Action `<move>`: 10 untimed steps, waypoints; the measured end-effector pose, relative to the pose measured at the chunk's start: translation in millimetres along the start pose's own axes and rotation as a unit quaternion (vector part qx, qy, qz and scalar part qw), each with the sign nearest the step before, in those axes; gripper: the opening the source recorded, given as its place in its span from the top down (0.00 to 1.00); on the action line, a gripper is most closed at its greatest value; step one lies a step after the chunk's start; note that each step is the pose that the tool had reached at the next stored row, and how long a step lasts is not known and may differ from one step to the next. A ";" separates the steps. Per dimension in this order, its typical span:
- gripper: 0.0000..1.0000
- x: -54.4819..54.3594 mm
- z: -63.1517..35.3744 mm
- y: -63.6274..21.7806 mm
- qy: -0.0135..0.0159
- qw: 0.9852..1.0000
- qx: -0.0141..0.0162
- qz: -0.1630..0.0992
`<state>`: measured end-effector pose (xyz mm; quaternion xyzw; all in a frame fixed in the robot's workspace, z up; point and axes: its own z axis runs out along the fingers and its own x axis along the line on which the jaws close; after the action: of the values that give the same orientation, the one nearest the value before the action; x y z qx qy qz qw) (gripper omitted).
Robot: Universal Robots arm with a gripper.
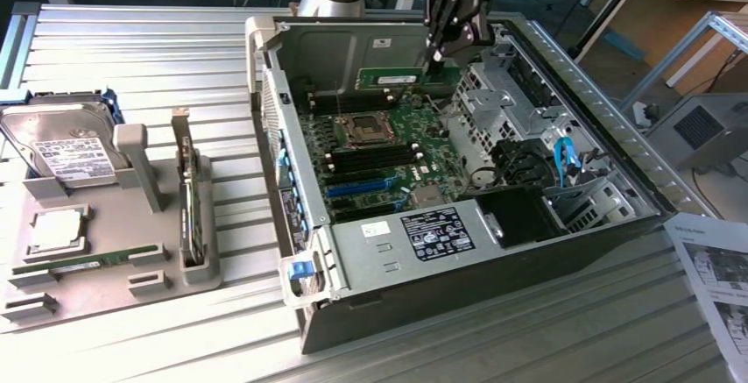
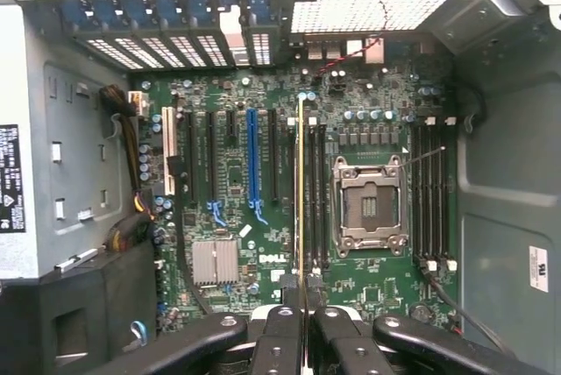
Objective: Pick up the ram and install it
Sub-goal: 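Pick up the ram and move it above insertion slot, then insert the ram into the slot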
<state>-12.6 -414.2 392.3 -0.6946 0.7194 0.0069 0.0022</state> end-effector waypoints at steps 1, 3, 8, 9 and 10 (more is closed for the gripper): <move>0.88 -0.9 0.1 0.1 0.000 1.000 0.000 0.000; 0.88 -2.4 0.2 0.0 0.000 1.000 0.000 0.000; 0.88 -3.8 0.3 0.2 0.000 1.000 0.000 0.000; 0.88 -3.8 0.3 0.2 0.000 1.000 0.000 0.000; 0.88 -3.8 0.3 0.2 0.000 1.000 0.000 0.000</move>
<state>-12.6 -410.4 392.0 -0.6945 0.7194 0.0070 0.0022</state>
